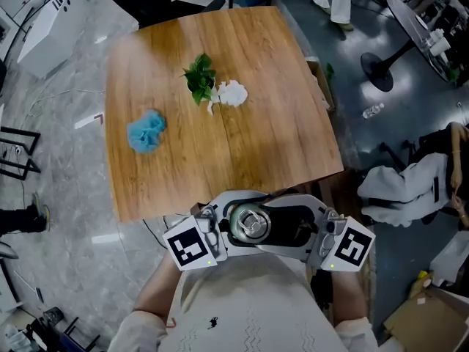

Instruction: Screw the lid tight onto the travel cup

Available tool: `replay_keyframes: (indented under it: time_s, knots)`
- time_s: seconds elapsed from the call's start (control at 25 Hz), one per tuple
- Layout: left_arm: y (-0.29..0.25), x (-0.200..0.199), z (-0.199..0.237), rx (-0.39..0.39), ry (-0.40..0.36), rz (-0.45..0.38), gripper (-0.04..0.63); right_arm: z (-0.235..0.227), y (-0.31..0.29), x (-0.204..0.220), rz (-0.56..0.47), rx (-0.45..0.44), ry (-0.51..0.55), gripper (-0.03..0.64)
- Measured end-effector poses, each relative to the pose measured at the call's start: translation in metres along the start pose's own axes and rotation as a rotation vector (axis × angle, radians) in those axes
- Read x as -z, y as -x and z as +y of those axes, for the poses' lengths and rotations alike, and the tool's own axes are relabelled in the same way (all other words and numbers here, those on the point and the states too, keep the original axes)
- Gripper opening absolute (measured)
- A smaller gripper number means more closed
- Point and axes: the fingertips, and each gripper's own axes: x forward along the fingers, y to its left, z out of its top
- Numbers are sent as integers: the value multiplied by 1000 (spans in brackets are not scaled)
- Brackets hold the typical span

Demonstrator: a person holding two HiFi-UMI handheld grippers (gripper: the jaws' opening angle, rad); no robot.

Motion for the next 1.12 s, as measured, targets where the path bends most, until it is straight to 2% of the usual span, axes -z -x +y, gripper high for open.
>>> replay_keyframes:
  time_s: [0.04,0.12,0.2,0.32,0.4,0.48,0.56,0.68,0.76,0.84,0.88,0.96,1.12]
  knots:
    - [0,-1,1,-12,1,-2,405,1,-1,-2,-17,2,5,223]
    - [2,1,13,-104,-13,18,405,-5,-3,-3,-44,74,6,218]
    - [6,6,30,-243,-36,63,405,-15,-5,-4,-59,189,3,215]
    - [14,12,58,-492,-55,140,405,-30,-7,-6,-65,407,1,214]
    - [16,15,68,-578,-43,155,405,-36,-8,-4,-55,520,8,215]
    - [16,19,67,-562,-24,150,405,-35,-8,3,-41,539,3,215]
    - [14,20,58,-483,-23,146,405,-31,-7,7,-44,474,-26,216]
    - [9,12,33,-262,-34,90,405,-20,-3,3,-49,289,-46,276]
    - [5,5,13,-111,-27,47,405,-9,-1,-2,-25,143,-19,276]
    - [1,6,-2,-29,7,49,405,1,-2,-5,4,25,15,275]
    - [0,7,-5,-25,15,55,405,5,-3,-6,6,-5,28,265]
    - [-2,8,2,-91,12,58,405,3,-4,-8,-20,24,38,238]
    - [2,12,38,-359,-46,115,405,-19,-3,-10,-65,263,23,237]
